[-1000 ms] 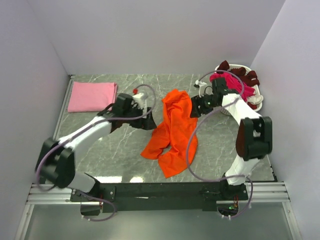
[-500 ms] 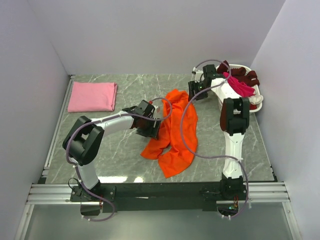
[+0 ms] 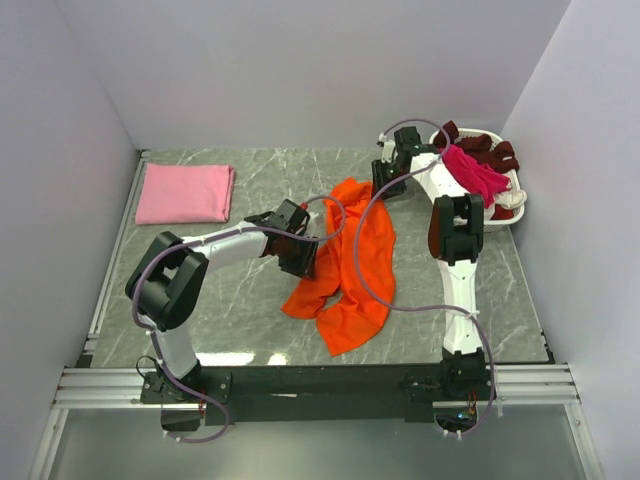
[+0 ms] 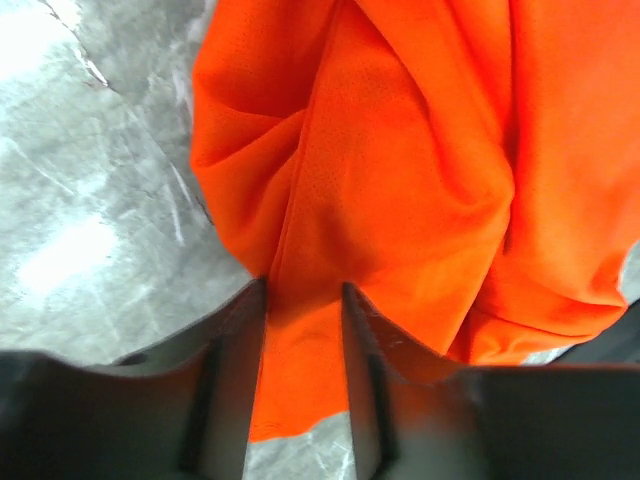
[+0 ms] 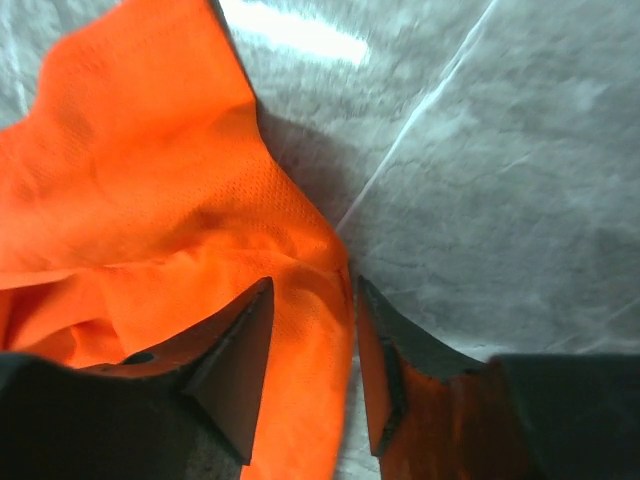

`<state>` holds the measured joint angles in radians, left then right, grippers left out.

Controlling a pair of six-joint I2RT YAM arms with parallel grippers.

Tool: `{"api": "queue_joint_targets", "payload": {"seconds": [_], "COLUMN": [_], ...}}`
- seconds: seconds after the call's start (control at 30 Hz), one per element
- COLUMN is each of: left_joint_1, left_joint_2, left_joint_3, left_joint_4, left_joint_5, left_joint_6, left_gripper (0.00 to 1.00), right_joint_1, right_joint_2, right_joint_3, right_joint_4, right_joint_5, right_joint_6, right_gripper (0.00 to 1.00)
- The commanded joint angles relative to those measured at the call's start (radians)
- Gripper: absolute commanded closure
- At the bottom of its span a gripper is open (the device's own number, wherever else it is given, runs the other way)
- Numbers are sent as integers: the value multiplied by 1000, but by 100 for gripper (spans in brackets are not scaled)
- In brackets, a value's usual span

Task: Fold and stack the t-shirts
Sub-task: Flatten the tshirt out

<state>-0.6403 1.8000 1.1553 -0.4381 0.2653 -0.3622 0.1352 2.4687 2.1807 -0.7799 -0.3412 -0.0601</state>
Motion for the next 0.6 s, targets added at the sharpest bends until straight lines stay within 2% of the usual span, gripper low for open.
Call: {"api": "queue_joint_targets", "payload": {"seconds": [0.0,0.1,0.17,0.2,0.23,0.27,0.33,0.47,0.57], "left_joint_1": [-4,-2,-1,4,7,11,34,122,238], "left_joint_2": [13,16,13,13,10,3,-10,-91,-155], "left_joint_3": [-2,9,20,24,26,29,35,95,164], "left_joint_4": [15,10,-1,-2,-7,-8,-22,-70,-106], "left_joint_5": [52,49,40,38,37,34,12,-14,11], "left_joint_6": [8,9,11,14,14,14,17,37,49], "left_gripper": [65,74,82,93,99,99,100,100,100], "right_joint_1": [10,12,17,18,21,23,23,24,26], "right_joint_2": [16,27,38,41,42,41,29,-40,-128], "right_joint_3": [51,65,88,97,105,119,137,206,260], "right_joint_4": [-50,-61,-73,-79,-82,-84,-84,-94,-99], "right_joint_5": [-13,-13,-15,-21,-22,-22,-15,5,13], "right_joint_6": [6,6,5,5,3,-1,-6,-30,-61], "right_gripper": [55,60,70,76,83,93,100,100,100]}}
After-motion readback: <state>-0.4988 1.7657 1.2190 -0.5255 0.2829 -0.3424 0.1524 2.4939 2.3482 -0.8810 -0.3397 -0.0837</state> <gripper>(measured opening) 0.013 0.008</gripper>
